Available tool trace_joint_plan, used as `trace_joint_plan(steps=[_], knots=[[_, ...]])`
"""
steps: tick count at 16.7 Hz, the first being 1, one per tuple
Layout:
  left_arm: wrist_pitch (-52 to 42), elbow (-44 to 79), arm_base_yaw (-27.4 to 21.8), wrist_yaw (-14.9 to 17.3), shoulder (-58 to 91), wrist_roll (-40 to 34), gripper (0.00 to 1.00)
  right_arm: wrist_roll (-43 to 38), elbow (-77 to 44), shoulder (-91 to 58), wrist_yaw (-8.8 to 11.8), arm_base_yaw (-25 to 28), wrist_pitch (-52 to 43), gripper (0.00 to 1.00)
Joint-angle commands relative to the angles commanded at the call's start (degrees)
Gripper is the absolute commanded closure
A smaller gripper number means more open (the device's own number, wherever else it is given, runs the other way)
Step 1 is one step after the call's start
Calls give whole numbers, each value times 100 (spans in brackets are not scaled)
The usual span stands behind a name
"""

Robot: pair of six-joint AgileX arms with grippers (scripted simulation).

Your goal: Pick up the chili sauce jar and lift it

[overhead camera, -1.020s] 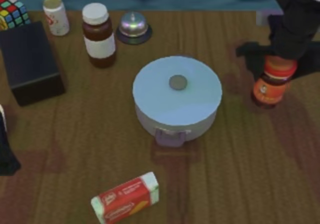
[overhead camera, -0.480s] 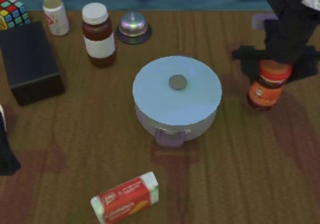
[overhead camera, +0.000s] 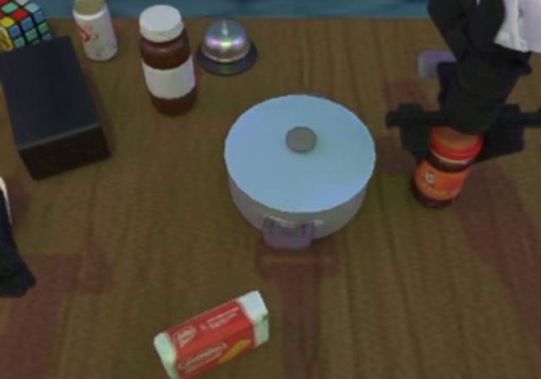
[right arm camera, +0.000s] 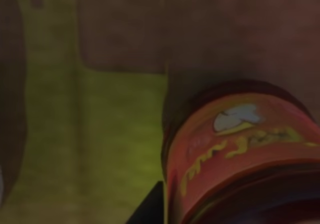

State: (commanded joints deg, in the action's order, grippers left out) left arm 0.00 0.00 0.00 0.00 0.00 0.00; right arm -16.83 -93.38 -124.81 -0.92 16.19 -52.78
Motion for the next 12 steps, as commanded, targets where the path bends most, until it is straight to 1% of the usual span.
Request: trace_joint_plan(steps=[1, 12], knots=[[0, 0, 0, 0, 0, 0, 0, 0, 0, 0, 0, 0, 0, 100], [0, 0, 0, 0, 0, 0, 0, 0, 0, 0, 0, 0, 0, 17]])
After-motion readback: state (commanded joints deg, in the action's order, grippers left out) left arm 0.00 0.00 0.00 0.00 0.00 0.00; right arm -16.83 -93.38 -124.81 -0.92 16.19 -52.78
